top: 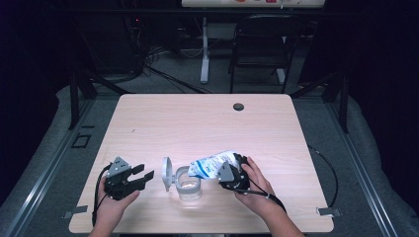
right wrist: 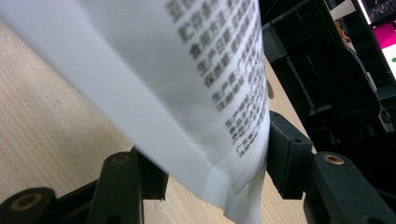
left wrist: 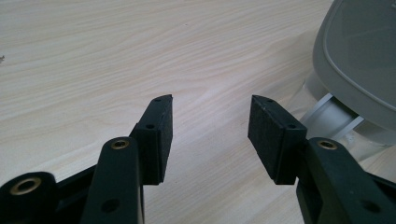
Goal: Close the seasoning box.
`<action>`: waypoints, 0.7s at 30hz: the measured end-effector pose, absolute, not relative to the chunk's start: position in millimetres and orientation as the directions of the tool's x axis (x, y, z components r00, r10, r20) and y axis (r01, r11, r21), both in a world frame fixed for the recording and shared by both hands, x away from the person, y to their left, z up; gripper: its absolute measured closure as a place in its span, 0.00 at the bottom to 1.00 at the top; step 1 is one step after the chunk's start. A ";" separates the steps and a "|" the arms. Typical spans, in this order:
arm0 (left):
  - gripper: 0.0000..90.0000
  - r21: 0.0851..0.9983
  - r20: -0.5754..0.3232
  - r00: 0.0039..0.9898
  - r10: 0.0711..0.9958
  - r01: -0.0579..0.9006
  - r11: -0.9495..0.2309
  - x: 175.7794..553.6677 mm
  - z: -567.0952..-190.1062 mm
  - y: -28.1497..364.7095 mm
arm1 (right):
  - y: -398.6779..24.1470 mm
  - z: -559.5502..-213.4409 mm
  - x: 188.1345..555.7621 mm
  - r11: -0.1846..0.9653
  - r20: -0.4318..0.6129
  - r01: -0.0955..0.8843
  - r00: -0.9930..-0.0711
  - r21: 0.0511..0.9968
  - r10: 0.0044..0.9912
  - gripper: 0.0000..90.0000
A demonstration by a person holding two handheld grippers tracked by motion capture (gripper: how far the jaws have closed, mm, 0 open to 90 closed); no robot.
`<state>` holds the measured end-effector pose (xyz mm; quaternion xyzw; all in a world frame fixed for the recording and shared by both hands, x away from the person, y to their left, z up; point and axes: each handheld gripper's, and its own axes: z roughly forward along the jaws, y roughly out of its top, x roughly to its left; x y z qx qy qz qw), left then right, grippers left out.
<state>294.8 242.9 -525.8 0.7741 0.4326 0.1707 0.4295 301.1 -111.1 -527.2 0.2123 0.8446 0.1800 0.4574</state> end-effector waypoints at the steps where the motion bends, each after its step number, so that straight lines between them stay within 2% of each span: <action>1: 0.56 0.813 -0.109 0.566 0.817 0.524 -0.255 294.7 -525.8 242.9 | -110.8 -527.8 301.5 0.843 -0.695 0.192 -0.490 0.503 0.527 0.53; 17: 0.56 0.811 -0.110 0.567 0.816 0.526 -0.256 295.4 -526.3 243.3 | -109.7 -526.9 302.3 0.870 -0.734 0.189 -0.473 0.455 0.487 0.53; 21: 0.56 0.819 -0.113 0.564 0.818 0.520 -0.244 295.7 -527.1 243.1 | -109.0 -529.1 302.9 0.880 -0.753 0.161 -0.463 0.447 0.468 0.53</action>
